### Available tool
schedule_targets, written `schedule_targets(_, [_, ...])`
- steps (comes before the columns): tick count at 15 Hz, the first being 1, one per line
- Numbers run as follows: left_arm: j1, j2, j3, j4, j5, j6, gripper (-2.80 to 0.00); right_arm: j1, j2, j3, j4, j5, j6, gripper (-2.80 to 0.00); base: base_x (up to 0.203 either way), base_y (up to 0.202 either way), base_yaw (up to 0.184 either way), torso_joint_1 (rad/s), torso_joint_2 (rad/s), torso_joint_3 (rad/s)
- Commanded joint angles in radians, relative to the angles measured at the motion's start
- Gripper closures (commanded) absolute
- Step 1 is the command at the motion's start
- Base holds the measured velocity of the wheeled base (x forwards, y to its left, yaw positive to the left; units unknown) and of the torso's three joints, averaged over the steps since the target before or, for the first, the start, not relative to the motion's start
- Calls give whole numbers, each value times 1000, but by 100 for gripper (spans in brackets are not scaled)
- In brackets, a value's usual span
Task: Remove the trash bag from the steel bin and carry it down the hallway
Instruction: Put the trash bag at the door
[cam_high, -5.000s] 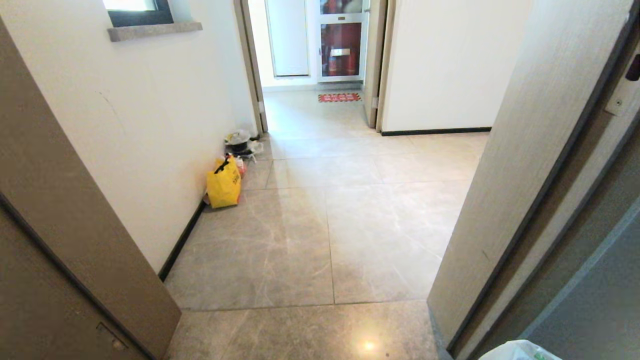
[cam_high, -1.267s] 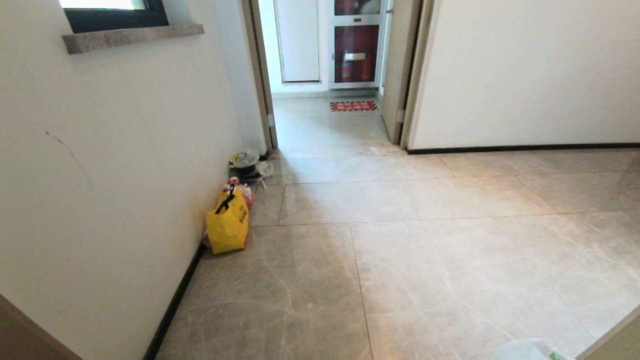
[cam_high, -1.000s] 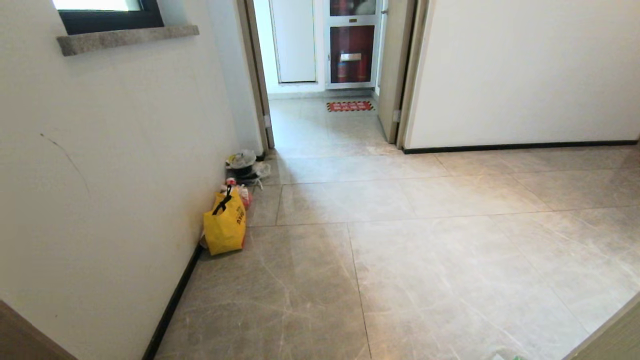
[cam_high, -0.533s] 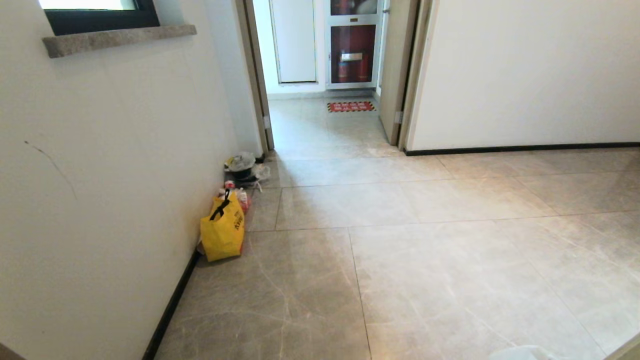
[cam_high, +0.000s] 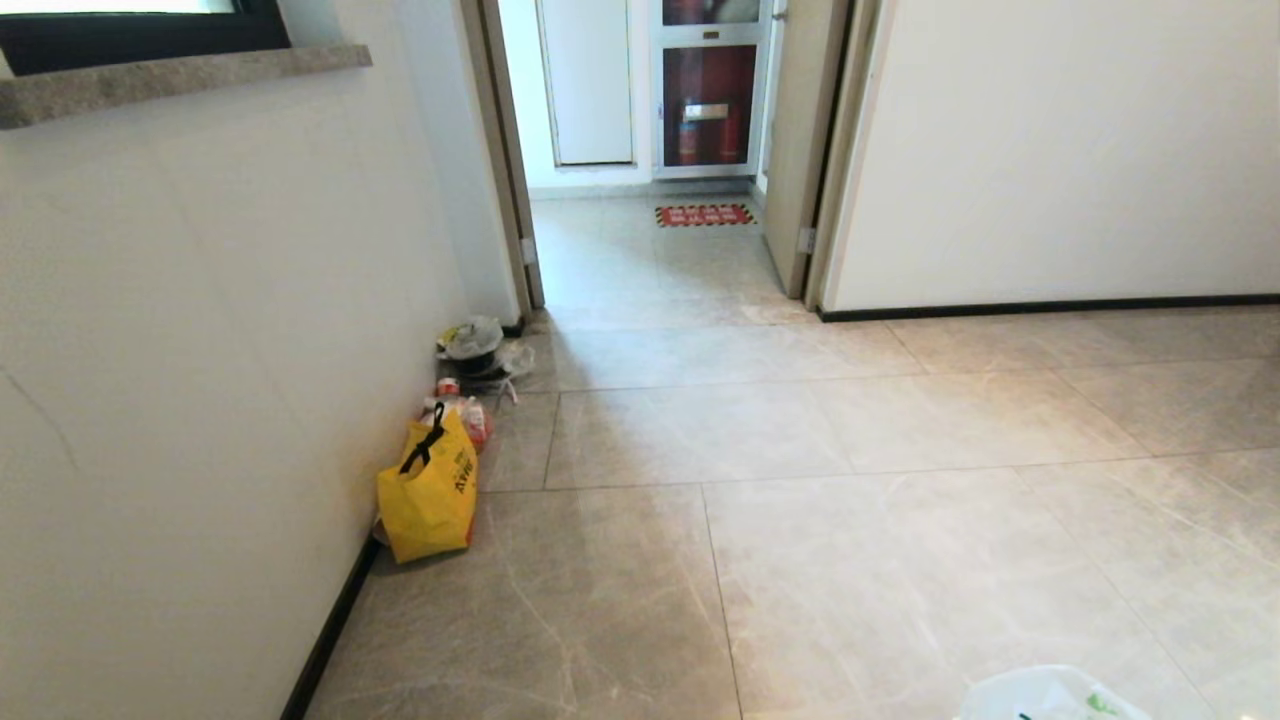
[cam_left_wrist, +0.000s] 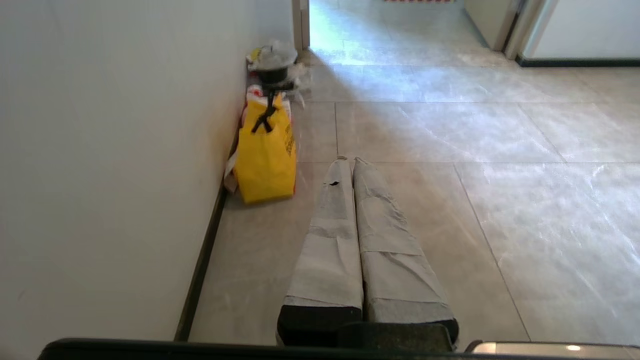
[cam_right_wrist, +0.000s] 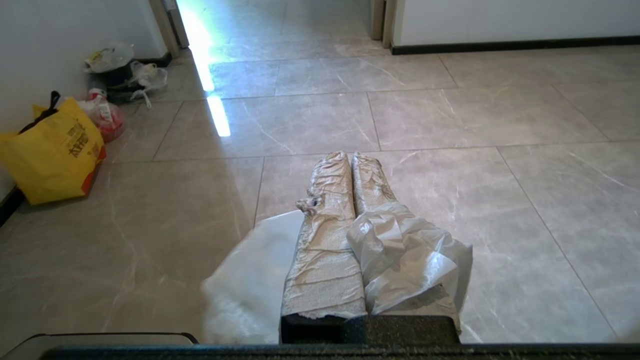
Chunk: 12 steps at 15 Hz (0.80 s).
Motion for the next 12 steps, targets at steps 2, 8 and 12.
schedule_targets(2, [0, 0, 0, 1, 1, -1, 0, 0, 2, 0, -1, 0, 0, 0, 197, 0, -1, 1, 3, 4])
schedule_targets(8, [0, 0, 0, 1, 1, -1, 0, 0, 2, 0, -1, 0, 0, 0, 192, 0, 1, 2, 3, 4])
schedule_targets(12, [0, 0, 0, 1, 1, -1, 0, 0, 2, 0, -1, 0, 0, 0, 185, 0, 1, 0, 2, 4])
